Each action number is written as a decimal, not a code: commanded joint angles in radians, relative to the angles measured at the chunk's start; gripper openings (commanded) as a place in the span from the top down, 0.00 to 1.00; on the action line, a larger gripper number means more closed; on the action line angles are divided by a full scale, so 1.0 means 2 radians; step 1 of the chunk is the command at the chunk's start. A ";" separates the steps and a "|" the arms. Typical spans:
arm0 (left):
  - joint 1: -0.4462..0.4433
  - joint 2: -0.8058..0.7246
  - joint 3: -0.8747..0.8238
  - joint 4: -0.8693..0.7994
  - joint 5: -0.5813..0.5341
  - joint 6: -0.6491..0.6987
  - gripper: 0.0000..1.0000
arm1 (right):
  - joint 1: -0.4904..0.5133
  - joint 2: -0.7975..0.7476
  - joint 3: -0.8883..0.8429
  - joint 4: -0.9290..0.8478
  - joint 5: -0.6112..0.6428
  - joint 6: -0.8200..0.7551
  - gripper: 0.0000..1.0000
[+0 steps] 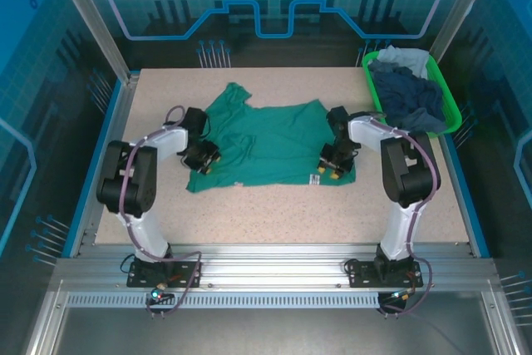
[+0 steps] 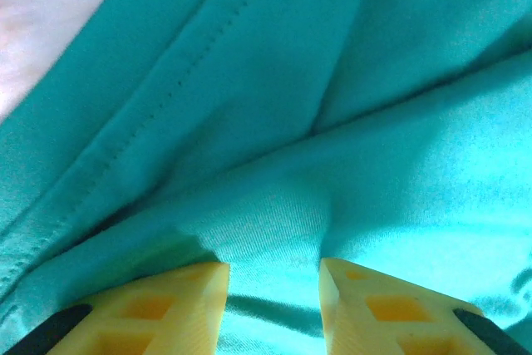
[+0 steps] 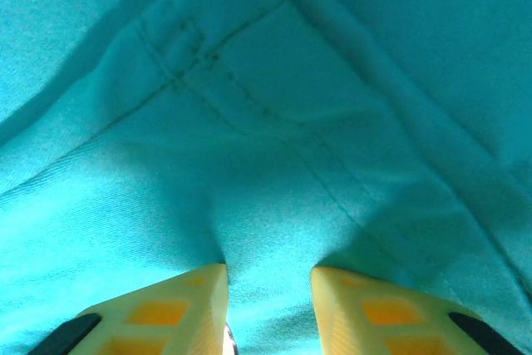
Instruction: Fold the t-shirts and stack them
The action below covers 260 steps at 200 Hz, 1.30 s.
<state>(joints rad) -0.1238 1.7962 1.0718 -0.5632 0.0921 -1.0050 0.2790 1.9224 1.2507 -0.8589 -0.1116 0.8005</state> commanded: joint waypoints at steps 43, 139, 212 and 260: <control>0.010 -0.090 -0.104 -0.100 -0.070 -0.016 0.64 | 0.051 -0.059 -0.108 -0.080 0.042 -0.013 0.65; -0.041 -0.108 0.039 -0.106 -0.037 -0.008 0.55 | 0.054 -0.160 -0.046 -0.014 0.002 -0.036 0.61; 0.016 0.192 0.387 -0.047 0.026 0.125 0.54 | -0.027 0.033 0.209 -0.014 0.060 -0.034 0.64; 0.027 0.269 0.449 0.033 0.053 0.136 0.49 | -0.044 0.160 0.340 -0.027 0.056 -0.096 0.62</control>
<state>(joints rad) -0.0753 2.2879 1.8919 -0.5667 0.1455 -0.7906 0.1986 2.1433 1.8225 -0.8597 0.0010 0.6991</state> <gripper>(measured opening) 0.505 0.382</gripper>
